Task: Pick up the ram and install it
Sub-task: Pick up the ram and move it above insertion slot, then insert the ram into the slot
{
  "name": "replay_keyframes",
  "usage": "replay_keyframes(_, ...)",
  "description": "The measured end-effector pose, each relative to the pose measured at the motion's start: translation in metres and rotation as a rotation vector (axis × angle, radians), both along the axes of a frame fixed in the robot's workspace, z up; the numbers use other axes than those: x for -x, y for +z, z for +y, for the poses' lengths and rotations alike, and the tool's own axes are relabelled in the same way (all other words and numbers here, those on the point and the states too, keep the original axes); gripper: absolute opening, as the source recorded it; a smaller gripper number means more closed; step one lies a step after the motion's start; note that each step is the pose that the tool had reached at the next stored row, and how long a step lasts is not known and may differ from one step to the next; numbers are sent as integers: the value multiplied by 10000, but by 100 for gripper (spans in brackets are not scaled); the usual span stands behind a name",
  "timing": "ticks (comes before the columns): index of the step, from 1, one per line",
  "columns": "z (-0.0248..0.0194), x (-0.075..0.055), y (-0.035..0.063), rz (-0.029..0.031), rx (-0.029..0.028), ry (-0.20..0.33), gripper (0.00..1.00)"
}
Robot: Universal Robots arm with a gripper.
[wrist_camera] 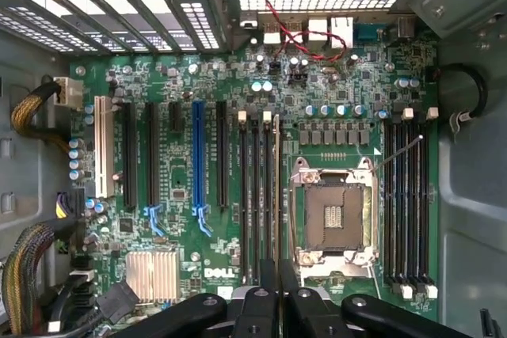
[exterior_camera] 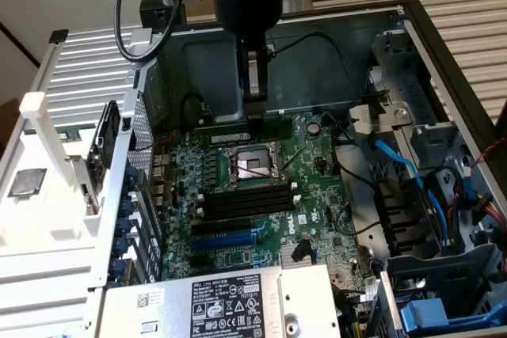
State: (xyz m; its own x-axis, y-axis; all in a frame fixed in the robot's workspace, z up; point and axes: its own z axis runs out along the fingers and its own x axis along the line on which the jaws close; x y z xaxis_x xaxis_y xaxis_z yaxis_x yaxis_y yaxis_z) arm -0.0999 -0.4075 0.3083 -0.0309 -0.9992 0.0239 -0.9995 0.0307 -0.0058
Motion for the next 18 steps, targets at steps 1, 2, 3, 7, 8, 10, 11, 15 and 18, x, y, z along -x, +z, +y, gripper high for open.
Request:
replay_keyframes(1,-4,0,-11,-1,-1,-1,12)
replay_keyframes(2,-8,0,-19,-1,1,0,12)
replay_keyframes(3,-17,0,-54,-2,1,-1,12)
replay_keyframes(7,-17,0,-55,-1,1,0,12)
replay_keyframes(8,-17,0,-55,-1,1,0,12)
replay_keyframes(10,-17,0,-55,0,1,0,12)
replay_keyframes(11,-17,0,-55,-1,1,0,12)
replay_keyframes(15,-17,0,-55,-1,1,0,12)
replay_keyframes(18,-17,0,-55,-1,-1,-1,12)
